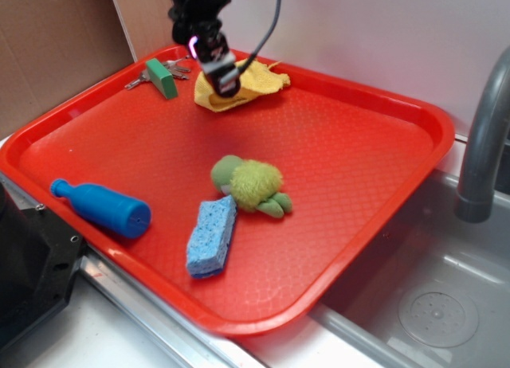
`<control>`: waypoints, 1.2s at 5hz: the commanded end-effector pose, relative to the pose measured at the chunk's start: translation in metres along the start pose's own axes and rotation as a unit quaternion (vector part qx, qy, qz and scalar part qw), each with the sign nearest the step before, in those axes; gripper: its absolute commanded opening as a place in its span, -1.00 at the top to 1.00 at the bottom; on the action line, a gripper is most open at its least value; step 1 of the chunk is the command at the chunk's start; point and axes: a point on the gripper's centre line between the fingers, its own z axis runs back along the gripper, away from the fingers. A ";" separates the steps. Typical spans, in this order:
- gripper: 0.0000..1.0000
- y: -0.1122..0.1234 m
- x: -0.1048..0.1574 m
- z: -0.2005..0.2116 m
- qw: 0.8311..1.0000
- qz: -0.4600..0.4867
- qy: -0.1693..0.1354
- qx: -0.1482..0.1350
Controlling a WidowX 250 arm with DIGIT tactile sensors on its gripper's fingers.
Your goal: Grab the yellow cloth.
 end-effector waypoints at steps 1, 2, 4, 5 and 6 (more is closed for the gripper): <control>-1.00 0.015 0.025 -0.041 1.000 0.002 0.024 0.001; -1.00 0.023 0.031 -0.055 0.999 0.013 0.041 -0.002; 1.00 0.039 0.039 -0.047 0.998 0.038 0.029 0.028; 1.00 0.050 0.038 -0.042 0.998 0.056 0.028 0.029; 1.00 0.066 0.030 -0.027 0.994 0.095 0.024 0.043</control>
